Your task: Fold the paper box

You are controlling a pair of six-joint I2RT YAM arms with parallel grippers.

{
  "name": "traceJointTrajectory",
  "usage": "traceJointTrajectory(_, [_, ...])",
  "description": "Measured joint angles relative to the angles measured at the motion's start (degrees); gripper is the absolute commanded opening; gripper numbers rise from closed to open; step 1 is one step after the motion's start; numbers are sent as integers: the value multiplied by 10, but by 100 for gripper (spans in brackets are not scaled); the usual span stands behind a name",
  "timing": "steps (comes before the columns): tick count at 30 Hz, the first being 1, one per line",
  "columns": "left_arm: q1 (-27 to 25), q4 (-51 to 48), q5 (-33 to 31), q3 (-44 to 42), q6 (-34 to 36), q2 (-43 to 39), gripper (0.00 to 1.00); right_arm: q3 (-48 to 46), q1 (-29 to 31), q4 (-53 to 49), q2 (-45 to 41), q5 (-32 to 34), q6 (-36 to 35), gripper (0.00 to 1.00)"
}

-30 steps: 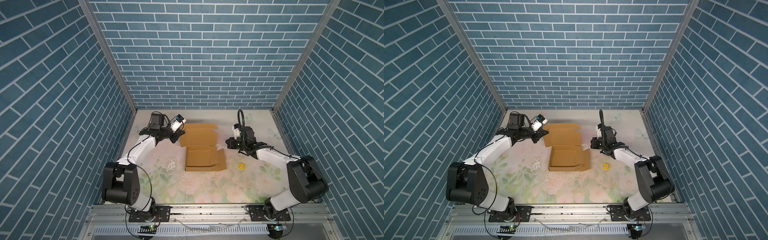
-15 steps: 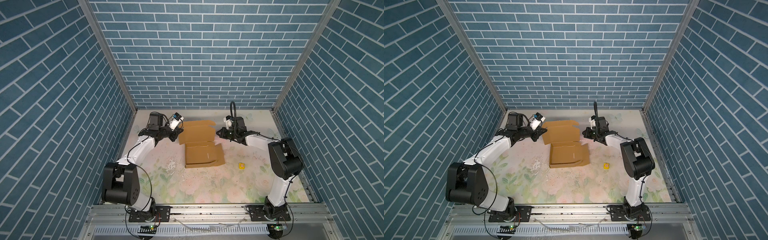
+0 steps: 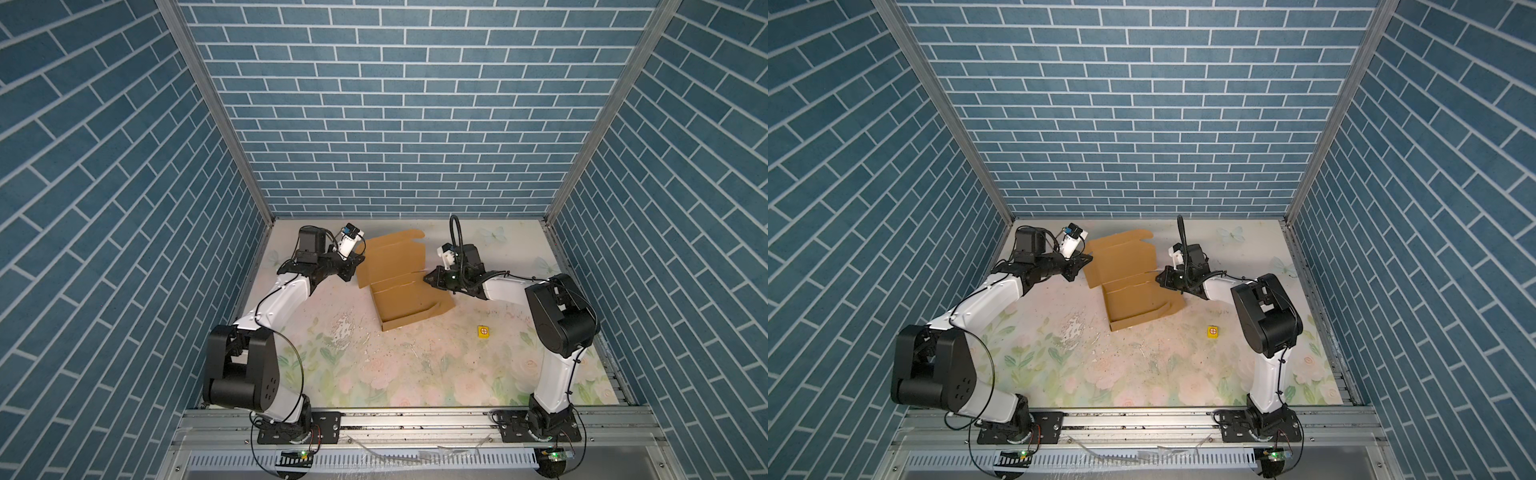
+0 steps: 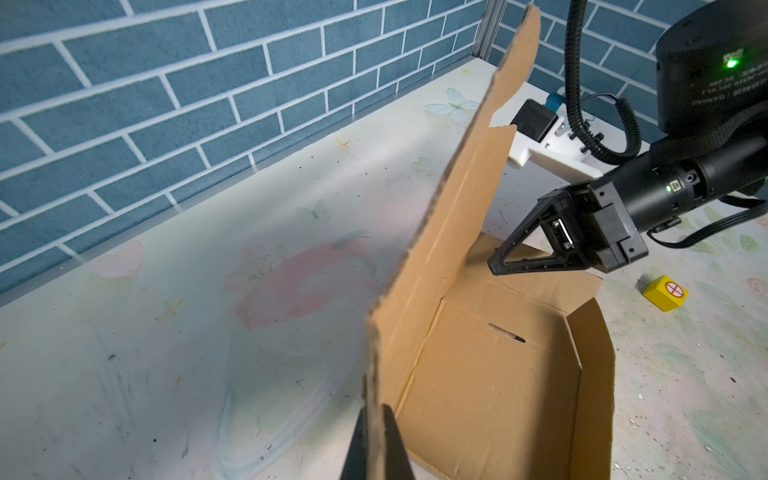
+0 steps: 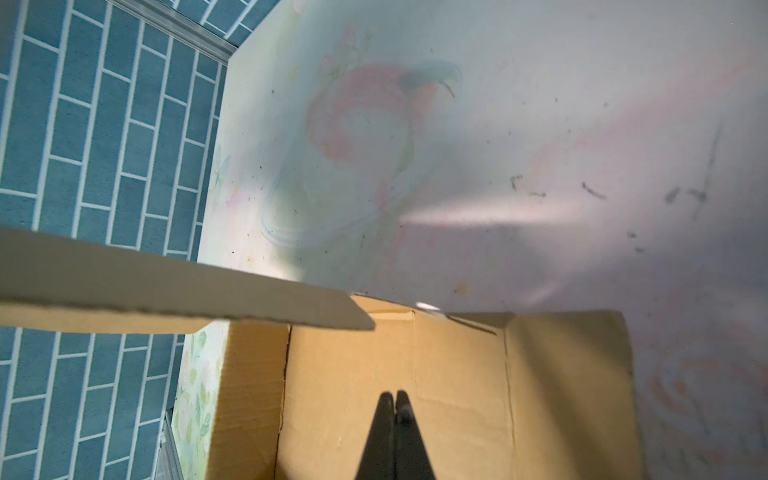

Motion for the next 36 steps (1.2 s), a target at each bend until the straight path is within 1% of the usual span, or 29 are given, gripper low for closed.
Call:
traceJointTrajectory(7, [0, 0, 4, 0, -1, 0, 3, 5, -18, -15, -2, 4, -2, 0])
traceJointTrajectory(10, [0, 0, 7, -1, 0, 0, 4, 42, -40, -31, 1, 10, -2, 0])
traceJointTrajectory(13, [0, 0, 9, 0, 0, 0, 4, 95, -54, -35, 23, 12, -2, 0])
traceJointTrajectory(15, [0, 0, 10, 0, -2, 0, 7, 116, -56, -35, 39, 11, -2, 0])
traceJointTrajectory(18, [0, 1, 11, 0, -2, 0, 7, 128, -49, -40, 60, 2, -2, 0])
traceJointTrajectory(22, [0, 2, 11, 0, -7, 0, 7, 123, -27, -53, 69, -14, -2, 0])
traceJointTrajectory(26, [0, 4, 9, 0, -12, 0, 3, 114, -11, -52, 69, -27, -2, 0])
traceJointTrajectory(31, [0, 8, 6, -1, -17, 0, 3, 62, -4, -35, 52, -33, 1, 0])
traceJointTrajectory(36, [0, 15, 2, -4, -19, 0, 3, 36, 0, -32, 40, -32, 12, 0])
